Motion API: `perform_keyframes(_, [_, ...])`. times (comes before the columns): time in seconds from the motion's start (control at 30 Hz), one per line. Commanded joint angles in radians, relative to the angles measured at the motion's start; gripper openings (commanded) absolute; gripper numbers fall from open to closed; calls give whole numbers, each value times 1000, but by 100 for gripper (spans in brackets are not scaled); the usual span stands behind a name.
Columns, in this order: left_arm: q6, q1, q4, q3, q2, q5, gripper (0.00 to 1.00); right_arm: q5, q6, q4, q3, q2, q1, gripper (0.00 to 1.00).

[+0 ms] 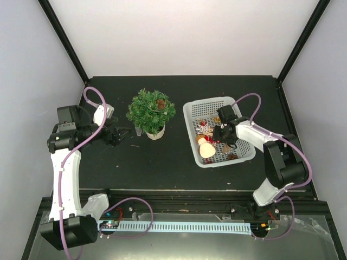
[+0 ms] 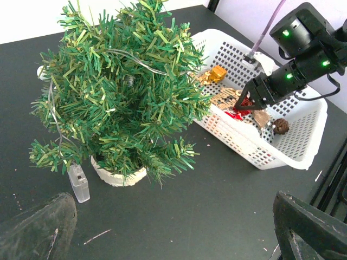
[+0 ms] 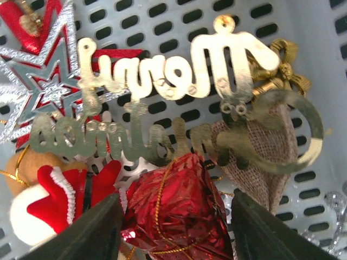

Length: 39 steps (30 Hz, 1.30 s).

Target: Decorate the small christmas tree

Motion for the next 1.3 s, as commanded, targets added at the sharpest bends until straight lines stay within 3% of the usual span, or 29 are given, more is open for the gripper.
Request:
perform_keyframes(0.0, [14,5,-18,34,-5,7,99,-16,-6,30,-10,-12,-7,51])
perform_keyframes(0.17, [13,5,-19,34,-8,3,99,-11,-12,9,-20,-63,-7,33])
perform_keyframes(0.43, [7,5,-16,33,-16,-8,99,13,-32,-62,-7,-173,2,32])
perform_keyframes(0.57, [1,5,-11,43,-19,-49,99,51,-41,-125,70,-247,68,32])
perform_keyframes(0.73, [-63,10,36,42,-21,-118,99,85,-46,-214,313,-254,235,32])
perform_keyframes(0.97, [-127,61,86,31,-11,-169,99,136,-117,-311,766,-79,488,32])
perform_keyframes(1.27, [-148,157,138,-32,49,-70,99,78,-202,-229,1043,150,588,32])
